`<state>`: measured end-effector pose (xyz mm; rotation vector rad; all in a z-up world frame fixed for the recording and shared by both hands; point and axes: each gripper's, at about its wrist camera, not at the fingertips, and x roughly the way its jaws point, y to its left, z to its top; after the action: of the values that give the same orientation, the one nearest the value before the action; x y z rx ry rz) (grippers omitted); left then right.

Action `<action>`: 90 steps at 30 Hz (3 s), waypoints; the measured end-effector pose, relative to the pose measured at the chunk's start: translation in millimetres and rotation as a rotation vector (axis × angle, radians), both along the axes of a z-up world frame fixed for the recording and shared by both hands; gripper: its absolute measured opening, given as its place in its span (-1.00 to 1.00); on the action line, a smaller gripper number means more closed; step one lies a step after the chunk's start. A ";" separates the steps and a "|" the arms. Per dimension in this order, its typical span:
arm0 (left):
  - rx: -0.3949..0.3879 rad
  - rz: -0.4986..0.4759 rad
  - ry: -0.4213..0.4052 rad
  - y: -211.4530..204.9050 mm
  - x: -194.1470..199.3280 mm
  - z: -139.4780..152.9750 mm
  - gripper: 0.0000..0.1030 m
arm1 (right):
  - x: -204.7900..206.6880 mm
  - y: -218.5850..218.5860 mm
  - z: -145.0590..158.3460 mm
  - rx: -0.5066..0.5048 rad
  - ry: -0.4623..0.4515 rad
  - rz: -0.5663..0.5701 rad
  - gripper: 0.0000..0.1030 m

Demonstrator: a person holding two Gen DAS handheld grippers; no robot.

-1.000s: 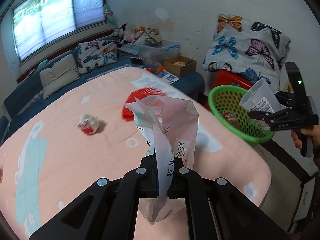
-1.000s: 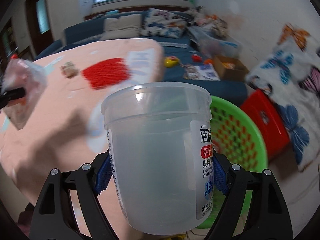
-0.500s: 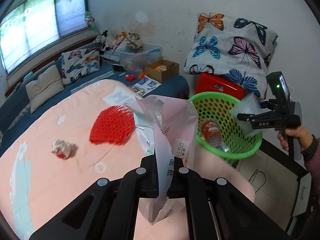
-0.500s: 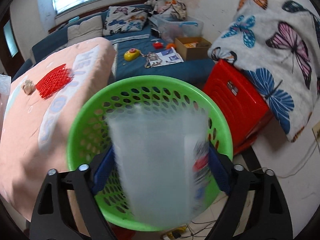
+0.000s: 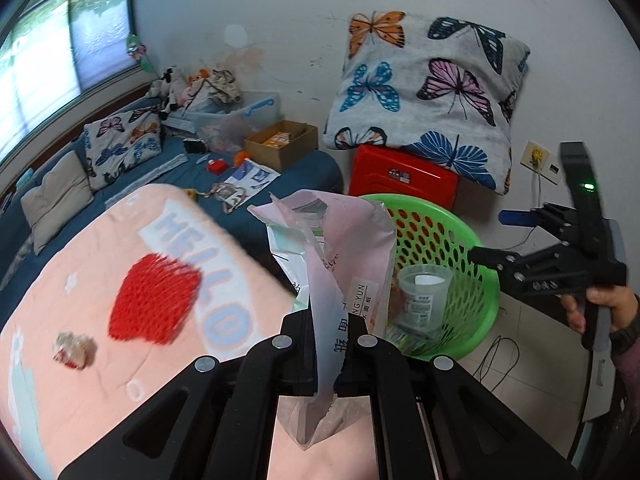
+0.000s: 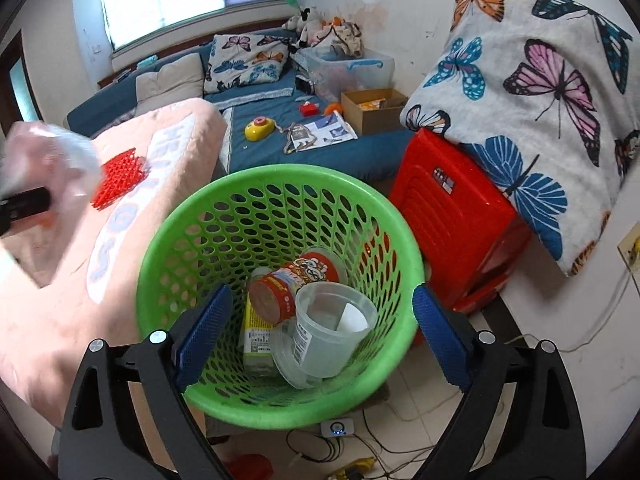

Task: Collect trash
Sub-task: 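Drop the white cup into the green basket while the left gripper carries the pink bag, then lower the pink plastic bag into the green basket and open the left gripper, then grasp the crumpled white paper with the left gripper while the right gripper approaches the red net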

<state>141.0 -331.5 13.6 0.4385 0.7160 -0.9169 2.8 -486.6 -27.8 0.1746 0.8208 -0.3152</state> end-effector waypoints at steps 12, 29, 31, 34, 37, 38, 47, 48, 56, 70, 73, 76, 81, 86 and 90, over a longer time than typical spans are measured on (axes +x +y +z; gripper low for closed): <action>0.027 -0.019 0.076 -57.3 1.4 -28.2 -0.74 | -24.7 1.6 7.0 -0.001 -0.032 0.008 0.78; -0.008 0.026 0.117 -35.1 7.4 -35.9 0.11 | -29.5 8.1 6.3 0.020 -0.046 0.016 0.78; -0.007 0.042 0.116 -25.9 10.1 -35.9 0.11 | -27.2 10.9 7.7 0.024 -0.048 0.024 0.78; -0.003 0.075 0.101 -8.0 15.0 -36.3 0.11 | -22.0 17.9 9.8 0.028 -0.049 0.039 0.78; -0.006 0.114 0.100 13.2 22.9 -36.3 0.11 | -13.0 28.2 10.4 0.041 -0.045 0.062 0.78; -0.005 0.131 0.096 20.2 26.2 -36.0 0.11 | -10.4 31.5 10.6 0.044 -0.045 0.070 0.78; 0.014 0.352 0.043 102.8 76.3 -33.4 0.14 | 28.4 75.6 12.5 0.036 -0.030 0.168 0.79; 0.017 0.378 0.037 112.3 83.1 -32.8 0.15 | 33.6 81.2 12.8 0.035 -0.028 0.181 0.79; 0.032 0.558 -0.019 179.6 135.5 -26.8 0.45 | 68.5 116.5 14.0 0.033 -0.015 0.255 0.79; 0.061 0.549 0.030 219.6 213.5 -58.5 0.70 | 136.2 173.9 5.5 0.056 0.027 0.340 0.79; 0.049 0.530 0.055 220.2 224.3 -65.6 0.70 | 151.1 181.2 3.5 0.057 0.036 0.349 0.79; 0.061 0.509 0.060 217.2 232.2 -73.4 0.69 | 166.2 188.0 4.0 0.063 0.039 0.355 0.79; 0.058 0.487 0.085 217.6 244.3 -84.4 0.47 | 188.7 193.6 2.3 0.082 0.047 0.356 0.79; 0.017 0.454 0.107 220.0 250.1 -88.2 0.08 | 204.8 194.8 -1.3 0.097 0.061 0.352 0.79; 0.009 0.435 0.078 217.6 245.6 -87.1 -0.12 | 220.3 195.8 -7.6 0.112 0.080 0.344 0.79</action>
<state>386.6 -113.9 -73.5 0.2408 0.8465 -0.5229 223.0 -290.8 -35.4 0.1228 0.9313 0.0478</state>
